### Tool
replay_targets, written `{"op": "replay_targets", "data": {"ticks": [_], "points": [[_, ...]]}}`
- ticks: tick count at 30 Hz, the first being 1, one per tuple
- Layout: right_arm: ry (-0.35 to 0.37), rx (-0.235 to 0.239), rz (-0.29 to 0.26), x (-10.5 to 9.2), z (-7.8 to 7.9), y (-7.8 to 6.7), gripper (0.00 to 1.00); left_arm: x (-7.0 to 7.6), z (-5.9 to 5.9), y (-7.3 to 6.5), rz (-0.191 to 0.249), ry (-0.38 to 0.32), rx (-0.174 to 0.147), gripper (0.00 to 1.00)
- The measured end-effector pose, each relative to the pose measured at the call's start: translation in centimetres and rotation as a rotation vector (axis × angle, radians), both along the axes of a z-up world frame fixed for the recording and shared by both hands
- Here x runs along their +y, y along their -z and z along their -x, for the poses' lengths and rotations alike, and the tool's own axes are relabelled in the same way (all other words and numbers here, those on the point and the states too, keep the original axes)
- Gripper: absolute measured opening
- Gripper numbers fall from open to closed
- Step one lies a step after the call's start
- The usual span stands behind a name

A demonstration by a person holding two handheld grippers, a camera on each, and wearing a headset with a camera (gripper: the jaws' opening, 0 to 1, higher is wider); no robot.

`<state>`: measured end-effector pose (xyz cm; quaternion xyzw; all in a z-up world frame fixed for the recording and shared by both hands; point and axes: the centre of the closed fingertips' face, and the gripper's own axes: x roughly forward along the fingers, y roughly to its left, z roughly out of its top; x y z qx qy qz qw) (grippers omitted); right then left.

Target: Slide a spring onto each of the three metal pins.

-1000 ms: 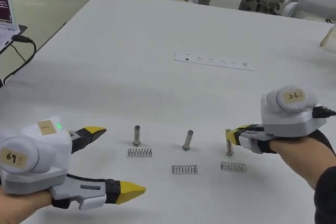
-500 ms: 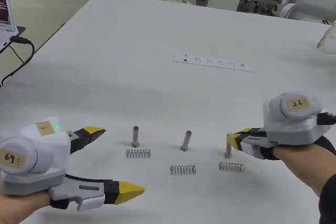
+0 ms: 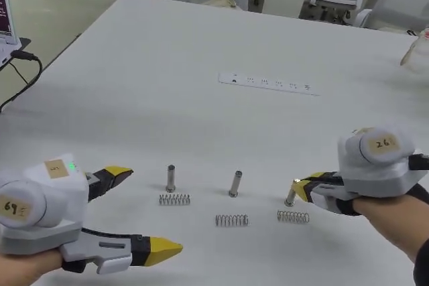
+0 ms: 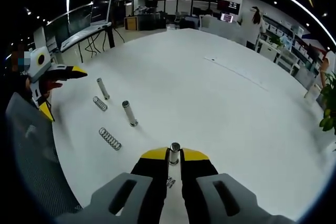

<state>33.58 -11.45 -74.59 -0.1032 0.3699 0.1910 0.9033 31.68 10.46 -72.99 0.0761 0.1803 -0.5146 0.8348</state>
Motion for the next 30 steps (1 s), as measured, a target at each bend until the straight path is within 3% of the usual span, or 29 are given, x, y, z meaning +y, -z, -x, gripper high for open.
{"op": "replay_targets", "data": {"ticks": [30], "points": [[-0.026,-0.011,0.007,-0.63,0.48,0.07,0.14,0.06,-0.01,0.10,-0.006,0.000,0.000,0.89]]}}
